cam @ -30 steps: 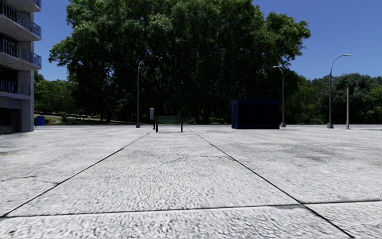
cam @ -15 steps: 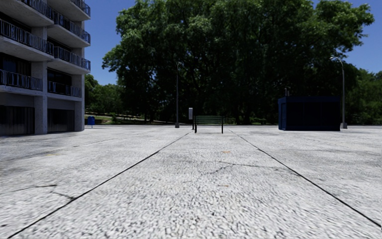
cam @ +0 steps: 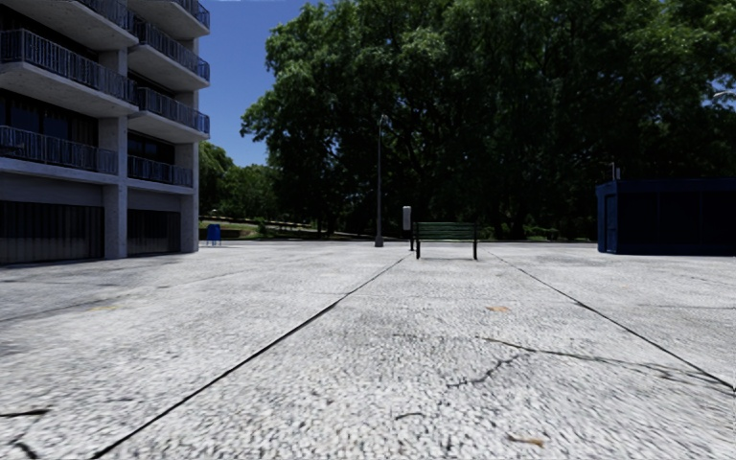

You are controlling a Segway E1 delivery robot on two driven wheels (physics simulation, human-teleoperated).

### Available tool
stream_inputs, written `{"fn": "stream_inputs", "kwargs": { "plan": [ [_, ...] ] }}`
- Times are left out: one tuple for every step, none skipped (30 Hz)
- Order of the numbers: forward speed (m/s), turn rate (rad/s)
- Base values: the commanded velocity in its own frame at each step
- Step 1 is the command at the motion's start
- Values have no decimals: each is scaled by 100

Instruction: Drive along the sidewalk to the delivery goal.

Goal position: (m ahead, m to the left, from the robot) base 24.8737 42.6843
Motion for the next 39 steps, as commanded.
{"fn": "stream_inputs", "kwargs": {
  "plan": [
    [200,0],
    [200,0],
    [200,0],
    [200,0],
    [200,0],
    [200,0],
    [200,0],
    [200,0],
    [200,0],
    [200,0],
    [200,0],
    [200,0],
    [200,0],
    [200,0],
    [200,0],
    [200,0],
    [200,0],
    [200,0],
    [200,0],
    [200,0],
    [200,0],
    [200,0],
    [200,0],
    [200,0],
    [200,0],
    [200,0],
    [200,0],
    [200,0],
    [200,0],
    [200,0],
    [200,0],
    [200,0],
    [200,0],
    [200,0],
    [200,0],
    [200,0],
    [200,0],
    [200,0],
    [200,0]
  ]
}}
